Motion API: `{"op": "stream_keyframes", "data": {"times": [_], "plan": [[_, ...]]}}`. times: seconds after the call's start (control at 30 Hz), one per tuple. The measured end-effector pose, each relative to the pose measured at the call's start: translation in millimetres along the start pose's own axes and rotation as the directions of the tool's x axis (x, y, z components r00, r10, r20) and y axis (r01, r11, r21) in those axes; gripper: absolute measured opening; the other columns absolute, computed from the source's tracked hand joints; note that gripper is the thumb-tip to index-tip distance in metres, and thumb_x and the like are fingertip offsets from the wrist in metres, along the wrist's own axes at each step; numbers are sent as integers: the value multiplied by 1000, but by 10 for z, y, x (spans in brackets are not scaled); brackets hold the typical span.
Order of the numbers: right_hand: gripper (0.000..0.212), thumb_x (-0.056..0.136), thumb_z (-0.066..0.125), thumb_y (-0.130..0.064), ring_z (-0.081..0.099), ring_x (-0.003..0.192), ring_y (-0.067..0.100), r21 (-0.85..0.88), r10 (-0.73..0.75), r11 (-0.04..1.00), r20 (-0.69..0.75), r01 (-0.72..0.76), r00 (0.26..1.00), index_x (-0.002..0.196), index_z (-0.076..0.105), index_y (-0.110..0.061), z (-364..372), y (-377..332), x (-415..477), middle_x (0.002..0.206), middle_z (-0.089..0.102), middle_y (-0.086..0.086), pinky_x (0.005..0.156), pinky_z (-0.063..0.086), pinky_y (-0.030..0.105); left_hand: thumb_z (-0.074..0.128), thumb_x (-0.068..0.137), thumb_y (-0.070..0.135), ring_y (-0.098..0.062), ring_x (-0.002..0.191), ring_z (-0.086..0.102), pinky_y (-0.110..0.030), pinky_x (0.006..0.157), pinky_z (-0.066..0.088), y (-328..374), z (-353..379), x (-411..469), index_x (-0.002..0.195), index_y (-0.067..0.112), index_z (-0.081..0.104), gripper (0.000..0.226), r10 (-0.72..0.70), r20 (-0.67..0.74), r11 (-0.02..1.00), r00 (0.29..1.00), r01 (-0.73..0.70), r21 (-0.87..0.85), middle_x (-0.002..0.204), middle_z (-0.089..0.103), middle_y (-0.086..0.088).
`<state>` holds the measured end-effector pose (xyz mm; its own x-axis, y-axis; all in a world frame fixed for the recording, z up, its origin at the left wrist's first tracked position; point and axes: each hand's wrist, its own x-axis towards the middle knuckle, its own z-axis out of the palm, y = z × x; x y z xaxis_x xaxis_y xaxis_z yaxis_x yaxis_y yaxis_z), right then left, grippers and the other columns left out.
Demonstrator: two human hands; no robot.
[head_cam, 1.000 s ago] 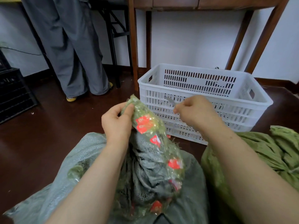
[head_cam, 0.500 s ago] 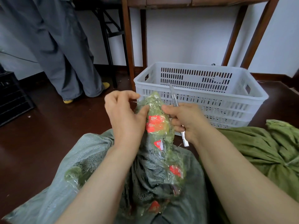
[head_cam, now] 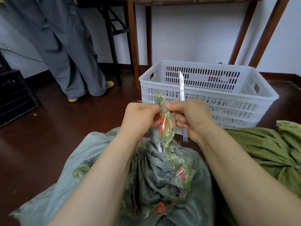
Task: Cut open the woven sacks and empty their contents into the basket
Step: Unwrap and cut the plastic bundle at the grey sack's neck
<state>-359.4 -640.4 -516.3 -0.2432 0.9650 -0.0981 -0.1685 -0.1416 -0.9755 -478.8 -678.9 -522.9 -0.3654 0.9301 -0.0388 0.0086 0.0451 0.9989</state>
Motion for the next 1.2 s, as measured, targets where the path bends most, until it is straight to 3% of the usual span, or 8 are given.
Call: {"op": "stream_keyframes", "data": {"times": [0.23,0.43,0.53,0.73,0.83,0.93,1.13,1.2], "plan": [[12,85,64,-4,26,32,6,28,-36,999,-109,39,993,76,58,1,-22,-12,4,76,49,18,30,21,17,62,78,15,-26,61,65,-36,65,53,-52,-130,119,56,9,70,24,164,-250,980,954,-128,154,63,70,-13],[14,95,53,-10,24,29,7,-28,9,1000,-29,-10,1000,86,53,1,-36,40,-7,67,48,13,32,17,18,60,86,14,-11,68,59,-24,56,47,-11,-134,23,81,18,60,7,131,-44,991,990,-133,-26,81,62,1],[13,95,53,-10,26,29,7,-72,-18,997,7,19,1000,83,51,-4,11,32,-6,60,56,3,32,17,17,75,76,33,-6,78,61,-22,68,50,-60,-119,25,110,29,58,39,175,22,982,984,-176,68,98,63,9],[22,95,52,-9,22,29,5,-50,53,997,-53,-55,997,74,51,-3,-112,63,8,39,46,-7,32,14,18,57,93,8,-13,77,64,-23,65,54,-141,-177,65,94,18,71,17,182,35,968,983,-186,170,94,73,-9],[23,94,58,-25,26,36,8,-240,94,965,-69,-108,993,82,55,-5,-113,55,-5,55,54,3,35,17,17,69,86,20,-25,75,60,-42,73,54,-217,-154,43,101,15,68,15,140,91,967,986,-156,202,98,68,-23],[47,93,41,-59,38,55,11,-455,81,884,-73,-106,994,106,60,-18,-83,-100,-31,85,60,3,46,27,22,74,81,21,-20,66,58,-45,74,54,-258,-142,100,81,18,71,5,171,-58,964,984,-154,217,75,68,-13],[29,97,53,-31,60,90,17,-773,-29,627,100,96,995,78,62,-11,-95,-367,-165,96,68,5,67,38,17,73,79,13,-23,62,61,-42,69,55,-292,-153,207,72,19,71,10,76,-195,991,978,-53,122,70,69,-8],[17,93,61,-28,58,60,14,-800,58,590,182,114,982,92,66,-12,-83,-372,-219,72,66,4,49,41,22,72,79,10,-23,65,62,-39,68,55,-300,-147,211,76,19,70,10,50,-212,995,976,-31,91,72,70,-8]]}}
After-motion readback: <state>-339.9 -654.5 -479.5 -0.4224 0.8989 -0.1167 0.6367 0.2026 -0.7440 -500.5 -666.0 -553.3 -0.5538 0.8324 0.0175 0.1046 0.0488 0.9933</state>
